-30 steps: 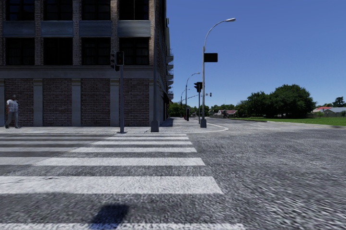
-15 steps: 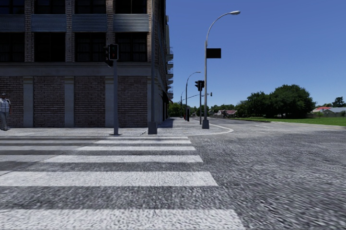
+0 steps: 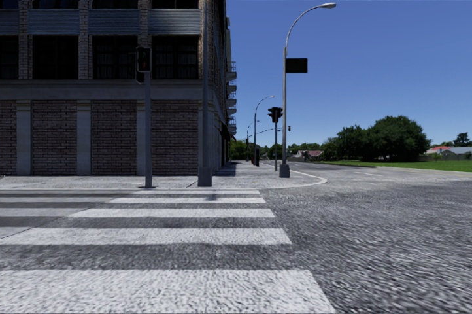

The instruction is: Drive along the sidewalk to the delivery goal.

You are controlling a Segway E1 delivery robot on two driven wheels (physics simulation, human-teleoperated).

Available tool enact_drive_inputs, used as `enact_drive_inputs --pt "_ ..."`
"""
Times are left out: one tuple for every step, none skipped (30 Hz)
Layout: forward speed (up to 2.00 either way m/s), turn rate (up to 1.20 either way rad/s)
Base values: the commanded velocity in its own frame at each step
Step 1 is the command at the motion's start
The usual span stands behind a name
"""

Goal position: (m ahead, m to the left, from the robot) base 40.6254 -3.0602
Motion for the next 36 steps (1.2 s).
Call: enact_drive_inputs --pt "1.65 0.0" --pt "1.65 0.0" --pt "1.65 0.0" --pt "1.65 0.0" --pt "1.65 0.0" --pt "1.65 0.0" --pt "1.65 0.0" --pt "1.65 0.0" --pt "1.65 0.0" --pt "2.0 0.0" --pt "2.0 0.0" --pt "2.0 0.0" --pt "2.0 0.0" --pt "2.0 0.0" --pt "2.0 0.0" --pt "2.0 0.0" --pt "2.0 0.0" --pt "2.0 0.0" --pt "2.0 0.0" --pt "2.0 0.0" --pt "2.0 0.0" --pt "2.0 0.0" --pt "2.0 0.0" --pt "2.0 0.0" --pt "2.0 0.0" --pt "2.0 0.0" --pt "2.0 0.0" --pt "2.0 0.0" --pt "2.0 0.0" --pt "2.0 0.0" --pt "2.0 0.0" --pt "2.0 0.0" --pt "2.0 0.0" --pt "2.0 0.0" --pt "2.0 0.0" --pt "2.0 0.0"
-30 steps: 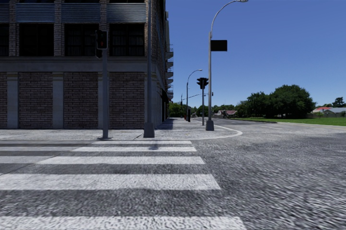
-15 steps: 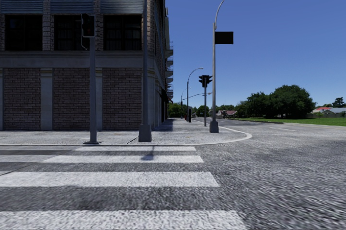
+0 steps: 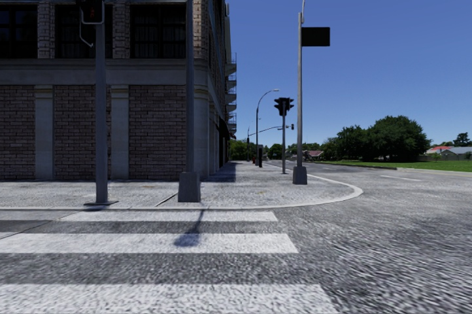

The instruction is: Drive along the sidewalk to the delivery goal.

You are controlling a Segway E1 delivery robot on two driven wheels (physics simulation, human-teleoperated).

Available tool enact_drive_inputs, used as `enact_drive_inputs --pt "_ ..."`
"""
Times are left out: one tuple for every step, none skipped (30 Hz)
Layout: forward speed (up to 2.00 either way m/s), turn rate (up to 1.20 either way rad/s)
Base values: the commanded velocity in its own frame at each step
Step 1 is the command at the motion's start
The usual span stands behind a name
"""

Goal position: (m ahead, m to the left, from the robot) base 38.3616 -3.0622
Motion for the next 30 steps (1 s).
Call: enact_drive_inputs --pt "2.0 0.0" --pt "2.0 0.0" --pt "2.0 0.0" --pt "2.0 0.0" --pt "2.0 0.0" --pt "2.0 0.0" --pt "2.0 0.0" --pt "2.0 0.0" --pt "2.0 0.0" --pt "2.0 0.0" --pt "2.0 0.0" --pt "2.0 0.0" --pt "2.0 0.0" --pt "2.0 0.0" --pt "2.0 0.0" --pt "2.0 0.0" --pt "2.0 0.0" --pt "2.0 0.0" --pt "2.0 0.0" --pt "2.0 0.0" --pt "2.0 -0.04" --pt "2.0 -0.04" --pt "2.0 -0.11" --pt "2.0 -0.18" --pt "2.0 -0.26" --pt "2.0 -0.26" --pt "2.0 -0.29" --pt "2.0 -0.3" --pt "2.0 -0.18" --pt "2.0 0.0"
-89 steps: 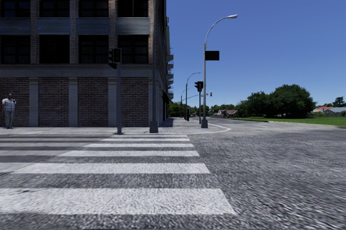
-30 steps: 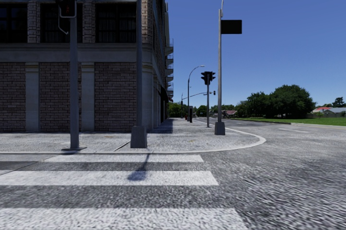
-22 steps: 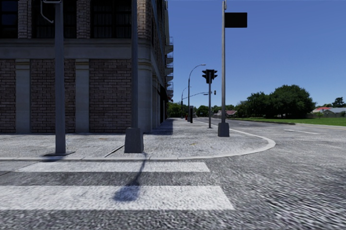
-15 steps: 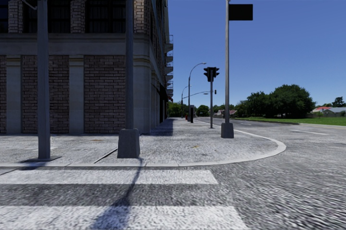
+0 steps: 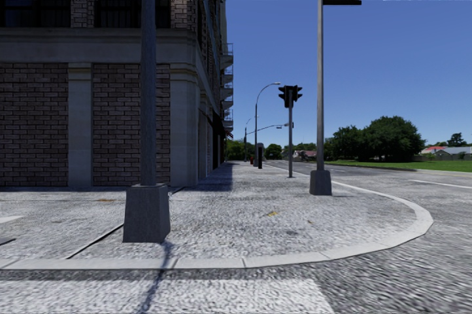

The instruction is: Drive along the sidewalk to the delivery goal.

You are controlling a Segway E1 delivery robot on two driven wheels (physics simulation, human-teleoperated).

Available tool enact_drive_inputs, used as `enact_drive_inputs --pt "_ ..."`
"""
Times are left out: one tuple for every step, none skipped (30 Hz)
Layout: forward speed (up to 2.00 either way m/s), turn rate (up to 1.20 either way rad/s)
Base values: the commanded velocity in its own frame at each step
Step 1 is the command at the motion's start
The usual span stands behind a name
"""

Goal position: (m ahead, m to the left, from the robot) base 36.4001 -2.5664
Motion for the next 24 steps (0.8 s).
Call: enact_drive_inputs --pt "2.0 0.0" --pt "2.0 0.0" --pt "2.0 0.0" --pt "2.0 0.0" --pt "2.0 0.0" --pt "2.0 0.0" --pt "2.0 0.0" --pt "2.0 0.0" --pt "2.0 0.0" --pt "2.0 0.0" --pt "2.0 0.0" --pt "2.0 0.0" --pt "2.0 0.0" --pt "2.0 0.0" --pt "1.96 0.0" --pt "1.91 0.0" --pt "1.82 0.0" --pt "1.82 0.0" --pt "1.75 0.0" --pt "1.69 0.0" --pt "1.67 0.0" --pt "1.67 0.0" --pt "1.67 0.0" --pt "1.66 0.0"
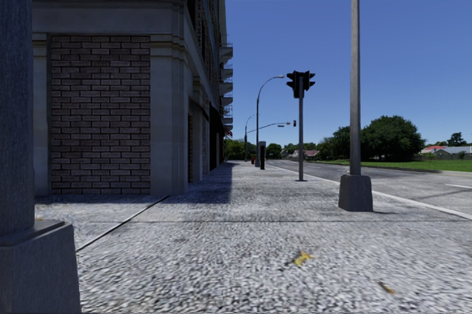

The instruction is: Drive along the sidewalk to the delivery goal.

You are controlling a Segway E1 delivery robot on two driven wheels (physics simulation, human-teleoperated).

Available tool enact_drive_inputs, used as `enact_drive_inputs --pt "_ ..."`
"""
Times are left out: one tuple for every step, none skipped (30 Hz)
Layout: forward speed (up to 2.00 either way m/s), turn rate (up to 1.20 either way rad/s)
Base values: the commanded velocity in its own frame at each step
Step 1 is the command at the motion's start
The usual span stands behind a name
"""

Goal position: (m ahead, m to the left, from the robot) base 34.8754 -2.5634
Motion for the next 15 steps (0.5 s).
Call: enact_drive_inputs --pt "1.66 0.0" --pt "1.66 0.0" --pt "1.66 0.0" --pt "1.66 0.0" --pt "1.66 0.0" --pt "1.66 0.0" --pt "1.66 0.0" --pt "1.66 0.0" --pt "1.66 0.0" --pt "1.66 0.0" --pt "1.66 0.0" --pt "1.66 0.0" --pt "1.66 0.0" --pt "1.66 0.0" --pt "1.66 0.0"
